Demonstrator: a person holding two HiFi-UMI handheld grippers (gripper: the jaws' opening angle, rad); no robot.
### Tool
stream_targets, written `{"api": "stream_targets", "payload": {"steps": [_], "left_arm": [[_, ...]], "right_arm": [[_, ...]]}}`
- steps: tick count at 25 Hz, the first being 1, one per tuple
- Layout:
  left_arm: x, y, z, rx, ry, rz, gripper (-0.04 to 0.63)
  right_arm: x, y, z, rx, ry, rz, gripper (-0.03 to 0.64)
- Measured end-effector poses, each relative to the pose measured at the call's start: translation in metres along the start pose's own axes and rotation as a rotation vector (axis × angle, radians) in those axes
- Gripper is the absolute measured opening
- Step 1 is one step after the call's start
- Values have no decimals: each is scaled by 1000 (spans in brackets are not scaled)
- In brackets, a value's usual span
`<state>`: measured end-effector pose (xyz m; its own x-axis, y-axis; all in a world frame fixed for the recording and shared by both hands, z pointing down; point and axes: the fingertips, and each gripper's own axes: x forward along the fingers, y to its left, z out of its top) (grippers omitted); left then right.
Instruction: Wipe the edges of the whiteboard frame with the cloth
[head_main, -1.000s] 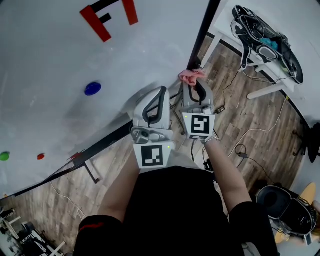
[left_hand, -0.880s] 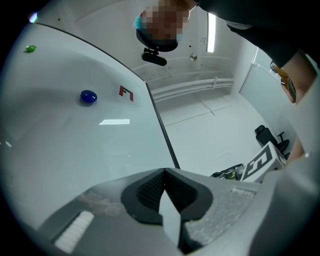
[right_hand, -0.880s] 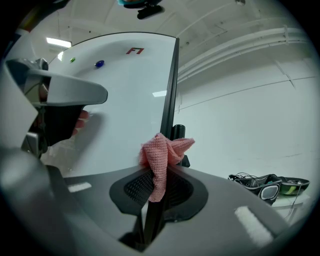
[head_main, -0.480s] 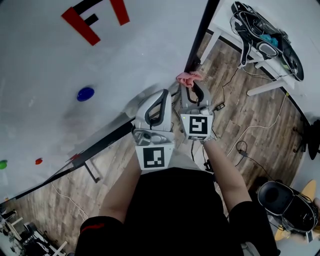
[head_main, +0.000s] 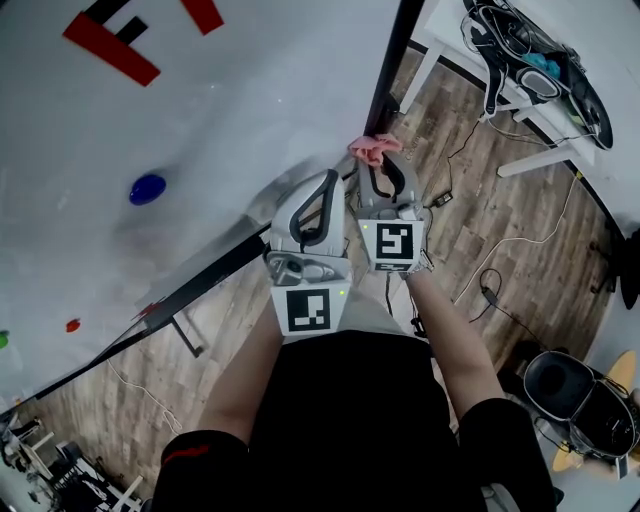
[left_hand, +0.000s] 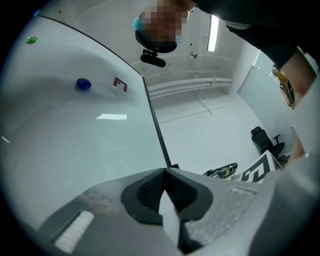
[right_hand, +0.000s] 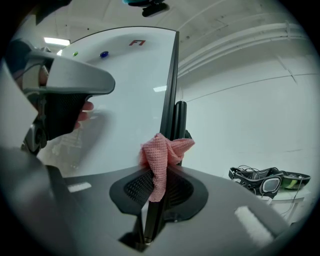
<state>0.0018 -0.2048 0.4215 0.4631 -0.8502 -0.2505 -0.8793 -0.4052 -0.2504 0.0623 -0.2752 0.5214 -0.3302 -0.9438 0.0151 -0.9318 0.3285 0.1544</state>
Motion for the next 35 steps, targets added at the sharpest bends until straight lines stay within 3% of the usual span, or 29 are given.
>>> {"api": "stream_targets", "payload": {"steps": [35], "left_arm": [[-12,-12,-43,-27,63,-35,2]], "right_arm": [[2,13,-91,30,134,-1,52]]}}
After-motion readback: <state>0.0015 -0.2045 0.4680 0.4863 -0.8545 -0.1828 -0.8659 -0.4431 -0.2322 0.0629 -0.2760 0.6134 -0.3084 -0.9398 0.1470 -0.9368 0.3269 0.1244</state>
